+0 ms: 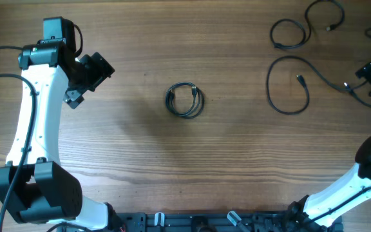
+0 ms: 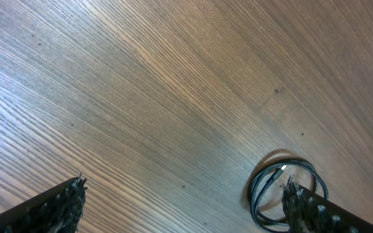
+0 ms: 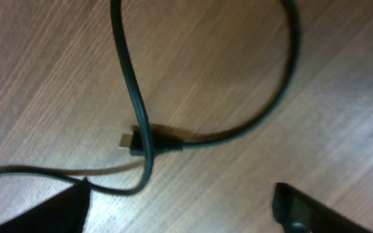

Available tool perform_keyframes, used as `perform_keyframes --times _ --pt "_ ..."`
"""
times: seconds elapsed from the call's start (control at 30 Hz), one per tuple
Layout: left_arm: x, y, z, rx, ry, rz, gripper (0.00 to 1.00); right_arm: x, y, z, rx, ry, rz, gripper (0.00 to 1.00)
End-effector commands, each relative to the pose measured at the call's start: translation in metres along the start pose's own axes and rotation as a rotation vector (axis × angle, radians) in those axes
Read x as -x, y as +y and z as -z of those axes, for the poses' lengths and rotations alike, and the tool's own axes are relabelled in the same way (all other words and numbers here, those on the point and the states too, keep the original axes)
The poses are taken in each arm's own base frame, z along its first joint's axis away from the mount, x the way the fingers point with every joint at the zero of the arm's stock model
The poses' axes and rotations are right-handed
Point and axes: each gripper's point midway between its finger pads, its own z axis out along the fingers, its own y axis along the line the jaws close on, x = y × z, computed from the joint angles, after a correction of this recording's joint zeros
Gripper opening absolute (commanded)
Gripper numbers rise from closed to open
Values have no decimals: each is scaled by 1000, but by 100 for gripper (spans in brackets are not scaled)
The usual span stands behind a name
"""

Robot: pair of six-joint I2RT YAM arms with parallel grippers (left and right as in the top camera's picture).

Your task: Untangle cables

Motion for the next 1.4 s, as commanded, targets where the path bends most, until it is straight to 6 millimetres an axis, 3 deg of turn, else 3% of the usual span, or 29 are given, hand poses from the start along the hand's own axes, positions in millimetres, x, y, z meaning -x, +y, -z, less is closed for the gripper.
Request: perform_keyframes --times 0.0,0.07,0.1,0.17,0.2,0.27,0.4,0.43,0.47,0.5,0.57,0.67,0.73,0.8,0.83,0.9,0.93,0.97,1.03,1.07,1.13,1.2,1.27,1.37 --pt "-2 0 -5 0 14 4 100 -9 13 -25 38 49 1 74" --pt "-2 0 -5 0 13 4 100 -8 15 -37 47 51 2 44" --pt "-2 0 -5 -1 13 4 100 -4 17 -38 53 34 2 34" --pt "-2 0 -5 -1 13 4 100 1 22 -37 81 16 3 24" --pt "-2 0 -5 -1 13 4 100 3 31 -36 128 12 4 14" --pt "-2 0 -5 -1 13 4 100 7 51 -33 242 7 6 7" --pt "-2 0 -5 -1 13 4 100 12 64 -29 307 -3 -41 6" --pt "-2 0 -5 0 13 4 100 13 64 -29 310 -5 -39 14" --pt "-1 0 -5 -1 13 4 100 13 64 -29 309 -7 -28 47" --pt "-1 0 -5 -3 11 4 100 12 64 -29 308 -6 -16 94" --pt "0 -1 -5 -5 7 4 100 14 60 -19 290 -5 -8 100" --pt "0 -1 -5 -5 8 4 100 28 65 28 315 -70 -14 100" --pt "0 -1 -5 -5 7 4 100 25 67 66 347 -85 -51 100" --pt "-1 -2 -5 -10 13 3 100 -2 90 105 510 9 -23 100" --pt "-5 -5 -5 -30 32 3 100 -26 110 124 634 97 17 100" --pt "-12 -12 -5 -69 67 1 100 -76 148 145 791 246 173 100" --pt "-13 -13 -6 -67 70 -3 100 -96 159 146 797 283 244 100" --pt "-17 -13 -9 -63 78 -10 100 -129 180 148 808 330 369 100" --pt "-26 -11 -16 -47 103 -18 100 -186 215 150 816 406 531 99" --pt "-31 -9 -20 -38 116 -20 100 -222 236 148 800 431 633 94" --pt "-37 -3 -26 -21 138 -17 100 -274 257 130 631 431 698 93" --pt "-41 0 -27 -9 154 -15 100 -312 265 113 477 393 705 93" --pt "-43 2 -27 -4 160 -14 100 -362 282 108 479 407 800 86" --pt "-44 3 -26 0 165 -13 100 -398 286 95 424 442 804 74"
